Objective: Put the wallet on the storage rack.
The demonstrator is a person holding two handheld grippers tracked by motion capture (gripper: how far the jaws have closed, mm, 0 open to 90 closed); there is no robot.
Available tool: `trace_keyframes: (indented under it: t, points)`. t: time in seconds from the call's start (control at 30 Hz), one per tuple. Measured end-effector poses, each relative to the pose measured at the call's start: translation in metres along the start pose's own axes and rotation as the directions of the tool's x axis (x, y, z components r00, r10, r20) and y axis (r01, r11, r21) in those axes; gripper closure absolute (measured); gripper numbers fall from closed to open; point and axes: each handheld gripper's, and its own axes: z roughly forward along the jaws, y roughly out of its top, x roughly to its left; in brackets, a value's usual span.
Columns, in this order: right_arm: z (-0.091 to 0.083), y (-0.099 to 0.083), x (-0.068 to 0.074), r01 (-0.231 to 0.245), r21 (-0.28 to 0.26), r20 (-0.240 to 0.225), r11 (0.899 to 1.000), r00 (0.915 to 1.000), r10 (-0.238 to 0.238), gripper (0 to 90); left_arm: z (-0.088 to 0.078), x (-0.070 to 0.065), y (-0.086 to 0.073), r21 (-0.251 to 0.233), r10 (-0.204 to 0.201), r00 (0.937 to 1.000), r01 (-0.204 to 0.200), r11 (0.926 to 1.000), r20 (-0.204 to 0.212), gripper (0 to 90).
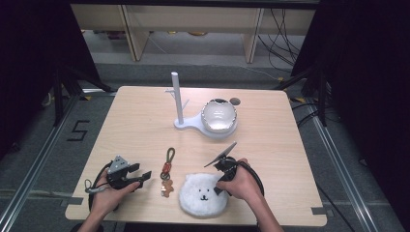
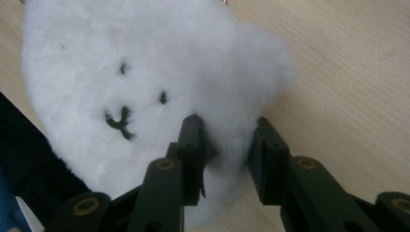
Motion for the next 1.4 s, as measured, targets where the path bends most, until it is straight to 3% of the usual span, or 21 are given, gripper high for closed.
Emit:
trace_keyframes:
  t: [0.23,0.4,0.53,0.63,0.7,0.73,0.77,0.8,0.83,0.87,0.9,0.93,0.97,1.0,1.03,1.07,1.13,1.2,1.23,1.3,1.4]
  points:
    - [-0.004,-0.006,0.002,0.045,-0.054,-0.01,0.998,0.9989,-0.045,76.0,0.0,0.001,0.0,-0.001,-0.009,1.0,0.009,1.0,-0.004,36.6]
    - [-0.011,-0.015,0.005,0.061,-0.165,0.003,0.984,0.9981,-0.061,76.6,0.0,0.0,0.0,0.009,-0.011,0.9999,0.011,0.9999,-0.007,36.6]
    - [-0.019,-0.017,0.004,0.09,-0.2,-0.004,0.976,0.9957,-0.092,76.7,0.0,0.0,0.0,0.004,-0.013,0.9999,0.013,0.9999,-0.008,36.6]
    - [-0.029,-0.022,0.009,0.071,-0.284,0.006,0.956,0.9974,-0.072,76.8,-0.001,0.0,0.0,0.003,-0.015,0.9998,0.015,0.9999,-0.01,36.6]
    - [-0.032,-0.024,0.011,0.053,-0.296,0.002,0.954,0.9985,-0.055,76.9,-0.001,0.0,0.0,0.003,-0.015,0.9998,0.015,0.9999,-0.009,36.6]
    - [-0.035,-0.026,0.01,0.092,-0.345,0.023,0.934,0.9957,-0.09,76.9,-0.001,0.0,0.0,0.004,-0.017,0.9998,0.017,0.9999,-0.009,36.6]
    - [-0.035,-0.026,0.01,0.092,-0.345,0.023,0.934,0.9957,-0.09,76.9,-0.001,0.0,0.0,0.004,-0.017,0.9998,0.017,0.9999,-0.009,36.6]
    - [-0.039,-0.029,0.009,0.106,-0.386,0.048,0.917,0.9944,-0.095,77.0,-0.001,0.0,0.0,0.004,-0.018,0.9998,0.018,0.9998,-0.009,36.5]
    - [-0.04,-0.03,0.009,0.105,-0.395,0.054,0.913,0.9944,-0.091,77.0,-0.001,0.0,0.0,0.004,-0.016,0.9998,0.016,0.9999,-0.011,36.5]
    - [-0.042,-0.031,0.009,0.115,-0.419,0.065,0.9,0.9932,-0.097,77.0,-0.001,0.0,0.0,0.003,-0.015,0.9998,0.015,0.9999,-0.01,36.5]
    - [-0.042,-0.031,0.009,0.115,-0.419,0.065,0.9,0.9932,-0.097,77.0,-0.001,0.0,0.0,0.003,-0.015,0.9998,0.015,0.9999,-0.01,36.4]
    - [-0.046,-0.033,0.008,0.128,-0.44,0.085,0.889,0.9913,-0.1,76.9,-0.001,0.0,0.0,-0.001,-0.015,0.9999,0.015,0.9999,-0.007,36.3]
    - [-0.046,-0.033,0.008,0.128,-0.44,0.085,0.889,0.9913,-0.1,76.9,-0.001,0.0,0.0,-0.001,-0.015,0.9999,0.015,0.9999,-0.007,36.3]
    - [-0.05,-0.034,0.008,0.141,-0.47,0.093,0.871,0.9896,-0.11,76.9,0.0,0.0,0.0,-0.002,-0.013,0.9999,0.013,0.9999,-0.008,36.4]
    - [-0.05,-0.034,0.008,0.141,-0.47,0.093,0.871,0.9896,-0.11,76.9,0.0,0.0,0.0,-0.002,-0.013,0.9999,0.013,0.9999,-0.008,36.4]
    - [-0.052,-0.035,0.007,0.143,-0.495,0.1,0.857,0.9892,-0.107,77.0,0.0,-0.001,0.0,0.0,-0.01,0.9999,0.01,1.0,-0.008,36.3]
    - [-0.055,-0.035,0.007,0.153,-0.514,0.114,0.844,0.9874,-0.109,76.9,0.0,-0.001,0.0,0.001,-0.015,0.9998,0.015,0.9999,-0.009,36.3]
    - [-0.058,-0.036,0.007,0.144,-0.517,0.11,0.844,0.9887,-0.102,77.0,0.0,-0.001,0.0,0.001,-0.016,0.9998,0.016,0.9999,-0.009,36.2]
    - [-0.057,-0.035,0.006,0.155,-0.539,0.124,0.828,0.9868,-0.105,77.0,0.0,-0.001,0.0,0.004,-0.014,0.9999,0.014,0.9999,-0.01,36.2]
    - [-0.059,-0.036,0.006,0.155,-0.528,0.122,0.835,0.9868,-0.106,77.0,0.0,-0.001,0.0,0.003,-0.015,0.9998,0.015,0.9999,-0.01,36.1]
    - [-0.061,-0.036,0.007,0.148,-0.551,0.119,0.821,0.988,-0.098,77.0,0.0,-0.001,0.0,0.005,-0.015,0.9998,0.015,0.9999,-0.009,36.0]
